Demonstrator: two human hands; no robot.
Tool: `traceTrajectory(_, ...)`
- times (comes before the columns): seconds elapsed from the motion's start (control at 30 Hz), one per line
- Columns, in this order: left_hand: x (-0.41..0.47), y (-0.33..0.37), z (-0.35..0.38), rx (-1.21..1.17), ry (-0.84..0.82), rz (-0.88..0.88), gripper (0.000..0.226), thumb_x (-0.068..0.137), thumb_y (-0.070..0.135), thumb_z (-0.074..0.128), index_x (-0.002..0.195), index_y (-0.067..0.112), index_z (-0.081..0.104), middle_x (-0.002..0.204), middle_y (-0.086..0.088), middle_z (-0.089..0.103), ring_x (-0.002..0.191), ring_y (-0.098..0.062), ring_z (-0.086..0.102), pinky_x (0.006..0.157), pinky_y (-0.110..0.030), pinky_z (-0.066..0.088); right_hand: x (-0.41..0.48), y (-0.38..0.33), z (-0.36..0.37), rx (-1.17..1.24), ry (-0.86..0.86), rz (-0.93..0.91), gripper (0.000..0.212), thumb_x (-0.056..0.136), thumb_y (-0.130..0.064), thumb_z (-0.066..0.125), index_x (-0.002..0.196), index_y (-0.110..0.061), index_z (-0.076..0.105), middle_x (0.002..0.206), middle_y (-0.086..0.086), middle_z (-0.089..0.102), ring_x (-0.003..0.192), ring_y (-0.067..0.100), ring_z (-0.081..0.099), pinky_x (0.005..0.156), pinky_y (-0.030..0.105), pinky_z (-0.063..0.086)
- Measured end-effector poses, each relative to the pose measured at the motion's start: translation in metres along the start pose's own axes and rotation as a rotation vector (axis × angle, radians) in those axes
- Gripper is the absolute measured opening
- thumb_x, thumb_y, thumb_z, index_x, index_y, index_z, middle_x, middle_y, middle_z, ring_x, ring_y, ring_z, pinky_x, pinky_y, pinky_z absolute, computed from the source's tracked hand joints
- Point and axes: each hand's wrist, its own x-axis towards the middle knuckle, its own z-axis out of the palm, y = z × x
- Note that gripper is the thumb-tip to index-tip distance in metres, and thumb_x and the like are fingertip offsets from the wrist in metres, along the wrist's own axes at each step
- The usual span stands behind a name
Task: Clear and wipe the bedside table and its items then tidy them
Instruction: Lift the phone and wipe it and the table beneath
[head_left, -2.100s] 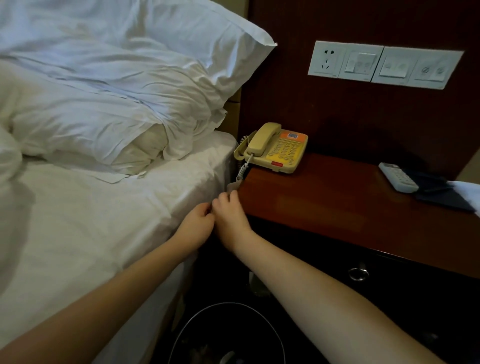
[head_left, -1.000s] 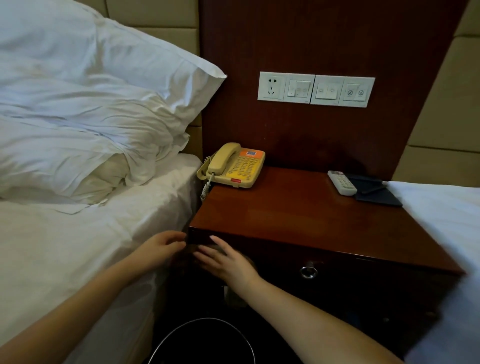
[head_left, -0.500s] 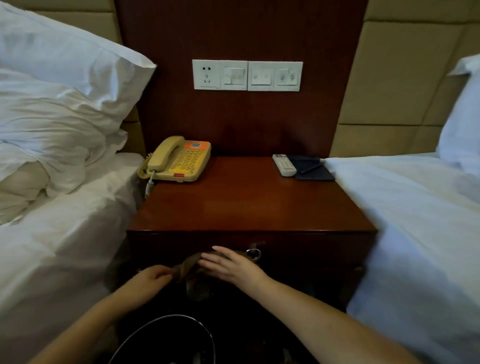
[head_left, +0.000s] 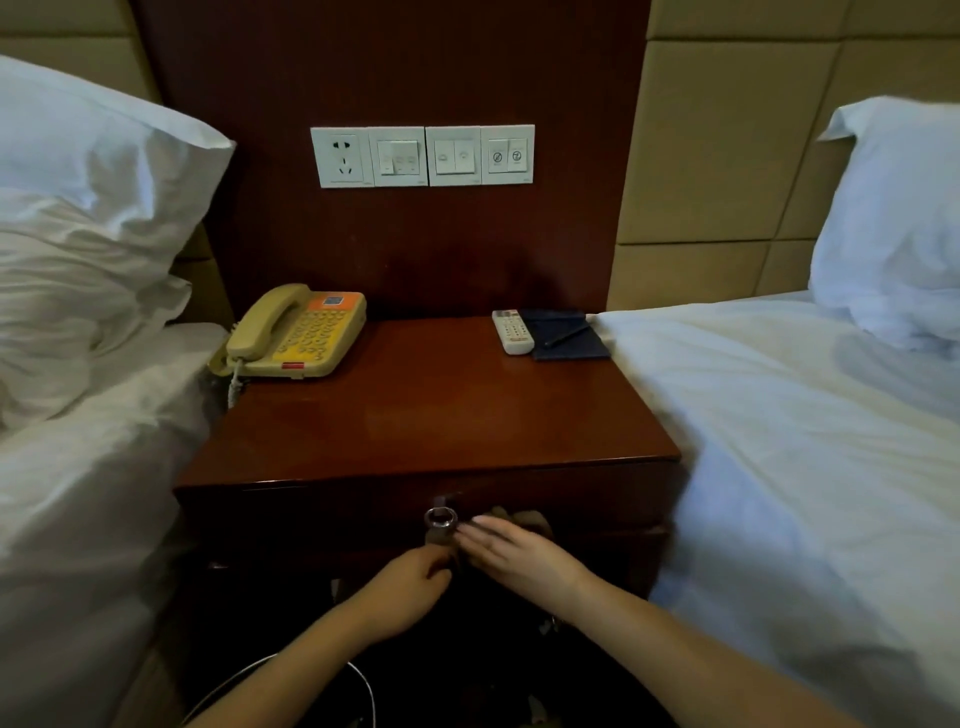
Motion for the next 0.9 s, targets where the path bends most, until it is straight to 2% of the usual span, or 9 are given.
traceTrajectory(0.07, 0.005, 0.01, 0.009, -0.008, -0.022, 0.049, 0.028, 0.093, 0.011, 0.046, 0.092, 0.039, 0.05, 0.102, 0.008, 0.061, 0.095, -0.007, 0.06, 0.088, -0.021, 0.044, -0.015, 0.002, 0.012, 0.014, -0.07, 0.005, 0.061, 0.095, -0.038, 0.043, 0.15, -0.019, 0.024, 0.16, 0.004, 0.011, 0.147, 0.023, 0.008, 0.108, 0.05, -0.006)
traceTrajectory(0.17, 0.011, 0.033, 0.021, 0.029, -0.048, 0.141, 0.026, 0.093, 0.008, 0.044, 0.112, 0.021, 0.054, 0.106, 0.009, 0.058, 0.094, -0.002, 0.056, 0.083, -0.012, 0.041, -0.037, 0.017, 0.026, 0.093, -0.155, 0.037, 0.062, 0.09, -0.043, 0.052, 0.146, -0.025, 0.034, 0.159, 0.001, 0.014, 0.147, 0.021, 0.007, 0.109, 0.054, -0.005)
traceTrajectory(0.3, 0.01, 0.053, 0.009, 0.074, -0.037, 0.135, 0.024, 0.091, 0.008, 0.038, 0.108, 0.008, 0.056, 0.109, -0.011, 0.061, 0.097, -0.023, 0.059, 0.083, -0.029, 0.045, -0.046, 0.027, 0.027, 0.044, -0.121, 0.027, 0.067, 0.096, -0.035, 0.045, 0.152, -0.018, 0.013, 0.16, 0.007, -0.007, 0.145, 0.027, -0.014, 0.103, 0.059, -0.011)
traceTrajectory(0.4, -0.003, 0.049, -0.014, 0.141, -0.02, 0.118, 0.023, 0.094, 0.015, 0.039, 0.11, 0.014, 0.056, 0.103, -0.008, 0.061, 0.085, -0.025, 0.06, 0.075, -0.036, 0.048, -0.028, 0.028, 0.015, 0.083, -0.064, 0.047, 0.077, 0.096, -0.032, 0.046, 0.15, -0.013, -0.005, 0.158, 0.011, -0.019, 0.133, 0.033, -0.034, 0.099, 0.062, -0.017)
traceTrajectory(0.47, -0.015, 0.044, -0.03, 0.161, 0.0, 0.105, 0.026, 0.096, 0.019, 0.041, 0.118, 0.02, 0.055, 0.104, -0.001, 0.059, 0.082, -0.02, 0.06, 0.075, -0.033, 0.05, -0.02, 0.033, 0.011, 0.153, -0.047, 0.1, 0.083, 0.092, -0.026, 0.054, 0.149, -0.014, -0.004, 0.156, 0.012, -0.021, 0.132, 0.034, -0.036, 0.1, 0.062, -0.017)
traceTrajectory(0.53, -0.025, 0.044, -0.043, 0.176, 0.047, 0.092, 0.025, 0.097, 0.022, 0.043, 0.116, 0.024, 0.058, 0.106, 0.004, 0.059, 0.089, -0.023, 0.062, 0.081, -0.036, 0.052, -0.017, 0.039, 0.009, 0.194, -0.072, 0.122, 0.086, 0.089, -0.02, 0.059, 0.15, -0.016, -0.002, 0.154, 0.012, -0.023, 0.133, 0.033, -0.035, 0.101, 0.062, -0.016)
traceTrajectory(0.7, -0.032, 0.054, -0.07, 0.165, 0.336, 0.039, 0.023, 0.097, 0.019, 0.042, 0.109, 0.023, 0.061, 0.098, 0.002, 0.061, 0.075, -0.012, 0.057, 0.068, -0.026, 0.049, -0.016, 0.045, 0.005, 0.324, -0.047, 0.112, 0.076, 0.094, -0.028, 0.05, 0.152, -0.021, 0.001, 0.153, 0.006, -0.023, 0.135, 0.024, -0.03, 0.1, 0.061, -0.023)
traceTrajectory(0.8, -0.031, 0.059, -0.079, 0.153, 0.463, 0.035, 0.025, 0.096, 0.016, 0.046, 0.117, 0.019, 0.058, 0.114, 0.0, 0.059, 0.1, -0.014, 0.055, 0.082, -0.02, 0.041, -0.006, 0.052, -0.005, 0.523, -0.005, 0.225, 0.076, 0.09, -0.036, 0.053, 0.152, -0.024, 0.01, 0.159, 0.004, -0.006, 0.145, 0.022, -0.011, 0.106, 0.06, -0.024)
traceTrajectory(0.9, -0.029, 0.061, -0.083, 0.15, 0.521, -0.02, 0.034, 0.095, 0.014, 0.047, 0.128, 0.014, 0.054, 0.126, -0.005, 0.055, 0.116, -0.02, 0.051, 0.097, -0.028, 0.039, 0.012, 0.067, -0.03, 0.671, 0.031, 0.342, 0.079, 0.092, -0.035, 0.049, 0.152, -0.023, 0.0, 0.16, 0.009, 0.006, 0.147, 0.026, 0.007, 0.107, 0.057, -0.018)
